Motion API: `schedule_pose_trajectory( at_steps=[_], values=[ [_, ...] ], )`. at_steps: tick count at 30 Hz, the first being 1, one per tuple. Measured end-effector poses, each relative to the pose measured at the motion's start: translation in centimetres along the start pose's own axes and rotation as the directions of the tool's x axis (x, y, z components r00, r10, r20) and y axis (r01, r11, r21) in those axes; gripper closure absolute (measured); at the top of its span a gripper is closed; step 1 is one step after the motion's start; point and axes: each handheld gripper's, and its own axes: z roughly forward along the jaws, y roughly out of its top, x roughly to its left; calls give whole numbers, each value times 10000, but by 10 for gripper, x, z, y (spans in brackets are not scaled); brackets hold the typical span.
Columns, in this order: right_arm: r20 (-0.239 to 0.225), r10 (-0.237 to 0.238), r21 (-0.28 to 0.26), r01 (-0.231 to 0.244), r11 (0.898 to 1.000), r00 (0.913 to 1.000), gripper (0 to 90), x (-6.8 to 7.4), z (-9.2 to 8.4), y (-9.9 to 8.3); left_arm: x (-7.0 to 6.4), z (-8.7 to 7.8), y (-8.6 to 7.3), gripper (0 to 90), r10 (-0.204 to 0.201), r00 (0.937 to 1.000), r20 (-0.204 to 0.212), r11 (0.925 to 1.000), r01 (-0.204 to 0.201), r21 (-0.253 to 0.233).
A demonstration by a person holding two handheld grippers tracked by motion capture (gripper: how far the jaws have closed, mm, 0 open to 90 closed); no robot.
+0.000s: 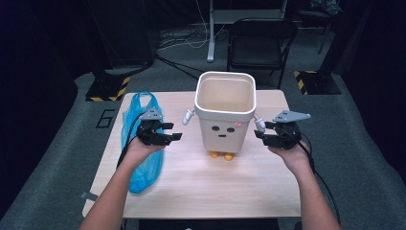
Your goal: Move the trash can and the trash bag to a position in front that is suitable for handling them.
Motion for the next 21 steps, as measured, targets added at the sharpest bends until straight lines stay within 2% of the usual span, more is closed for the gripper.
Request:
schedule_pose_trajectory(
  at_steps=[1, 3, 7, 11, 14, 17, 21],
  values=[
    [-53, -23, 18, 24, 10000, 10000, 585, -1, 2, 3, 0, 1, 2, 372, -11, 10000, 38, 10000, 11, 14],
    [129, -95, 53, 94, 9999, 9999, 641, -2, 2, 4, -1, 2, 5, 369, 28, 10000, 46, 10000, -28, -14],
    [3, 123, 51, -123, 9999, 9999, 653, -4, 1, 4, -4, 6, 13, 384, 223, 9997, 90, 9997, -223, -24],
    [-9, 106, 63, -106, 9999, 9999, 655, -5, 1, 4, -4, 11, 21, 414, 149, 9997, 177, 9993, -143, -353],
    [-11, 117, 62, -116, 9999, 9999, 656, -5, 1, 4, -6, 17, 24, 436, 198, 9998, 92, 9992, -195, -352],
    [-54, 168, 20, -168, 9999, 9998, 657, -5, 1, 3, -6, 20, 26, 482, 305, 9995, 71, 9989, -303, -345],
    [-128, 193, -51, -194, 9998, 9997, 656, -6, 1, 2, -5, 24, 28, 566, 476, 9982, 371, 9980, -460, -445]
  ],
)
